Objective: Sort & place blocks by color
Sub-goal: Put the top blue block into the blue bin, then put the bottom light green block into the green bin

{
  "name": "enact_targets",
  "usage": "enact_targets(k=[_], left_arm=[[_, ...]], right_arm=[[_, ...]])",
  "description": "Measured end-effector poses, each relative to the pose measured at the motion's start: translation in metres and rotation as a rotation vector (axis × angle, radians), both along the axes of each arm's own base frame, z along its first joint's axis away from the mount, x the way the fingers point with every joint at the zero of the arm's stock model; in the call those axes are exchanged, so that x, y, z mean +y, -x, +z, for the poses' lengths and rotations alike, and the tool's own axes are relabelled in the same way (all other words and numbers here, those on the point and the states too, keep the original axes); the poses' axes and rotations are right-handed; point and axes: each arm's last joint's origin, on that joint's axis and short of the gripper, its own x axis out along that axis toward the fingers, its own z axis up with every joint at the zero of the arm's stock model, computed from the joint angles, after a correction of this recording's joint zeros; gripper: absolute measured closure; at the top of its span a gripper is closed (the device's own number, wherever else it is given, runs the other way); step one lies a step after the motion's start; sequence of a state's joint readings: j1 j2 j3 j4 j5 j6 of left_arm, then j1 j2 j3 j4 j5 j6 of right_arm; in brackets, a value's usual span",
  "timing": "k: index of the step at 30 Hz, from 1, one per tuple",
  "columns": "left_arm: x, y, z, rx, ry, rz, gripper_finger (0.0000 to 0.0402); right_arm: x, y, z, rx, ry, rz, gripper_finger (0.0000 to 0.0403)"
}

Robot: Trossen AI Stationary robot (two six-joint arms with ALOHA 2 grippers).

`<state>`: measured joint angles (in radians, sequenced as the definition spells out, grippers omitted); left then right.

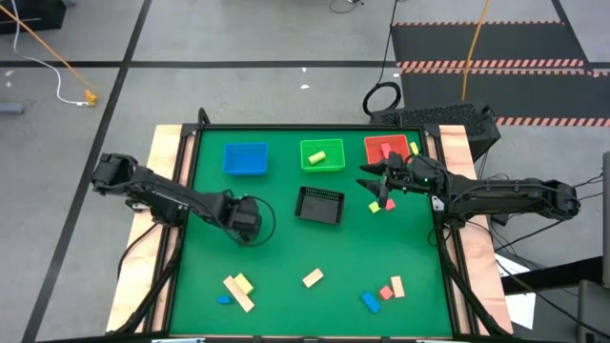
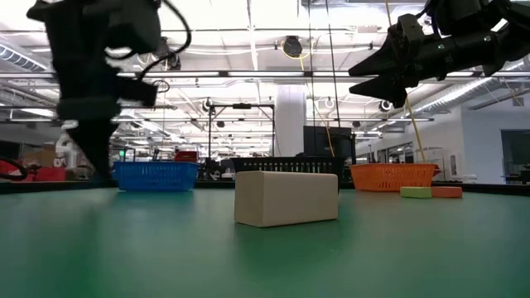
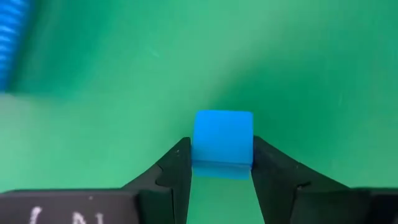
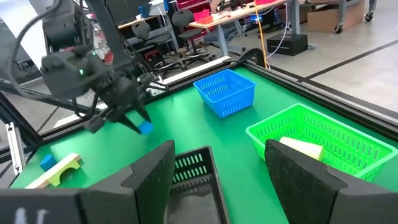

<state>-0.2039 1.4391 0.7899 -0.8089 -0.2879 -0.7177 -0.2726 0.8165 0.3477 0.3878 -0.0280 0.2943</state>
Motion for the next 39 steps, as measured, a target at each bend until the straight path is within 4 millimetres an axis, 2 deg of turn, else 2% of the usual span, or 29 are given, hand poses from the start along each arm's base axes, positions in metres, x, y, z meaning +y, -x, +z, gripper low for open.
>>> enact_targets(k=[4,7,18,22,28,30,35,39], left_arm=[[0.012,-0.011,0.028,-0.145,-0.155,0.066,0.0269],[0.03,-0.016,0.042,-0.234,-0.285,0.157,0.0269],[0.118,-0.019,0.037,-0.264,-0.376,0.509,0.0269],[0.135,-0.018,0.036,-0.29,-0.361,0.568,0.0267],[0.137,-0.02,0.035,-0.296,-0.363,0.566,0.0175],[0.132,-0.022,0.035,-0.303,-0.362,0.547,0.0161],[0.124,-0.029,0.04,-0.369,-0.381,0.507,0.0178],[0.104,-0.041,0.042,-0.449,-0.304,0.414,0.0213]], right_arm=[[0.0,0.0,0.0,0.004,-0.001,-0.001,0.0163],[0.0,0.0,0.0,0.004,-0.001,0.0,0.0163],[0.0,0.0,0.0,0.004,-0.001,0.0,0.0163],[0.0,0.0,0.0,0.004,-0.001,0.0,0.0163],[0.0,0.0,0.0,0.004,-0.001,0.0,0.0163],[0.0,0.0,0.0,0.004,-0.001,0.0,0.0163],[0.0,0.0,0.0,0.004,-0.001,0.0,0.0163],[0.0,0.0,0.0,0.004,-0.001,-0.001,0.0163]])
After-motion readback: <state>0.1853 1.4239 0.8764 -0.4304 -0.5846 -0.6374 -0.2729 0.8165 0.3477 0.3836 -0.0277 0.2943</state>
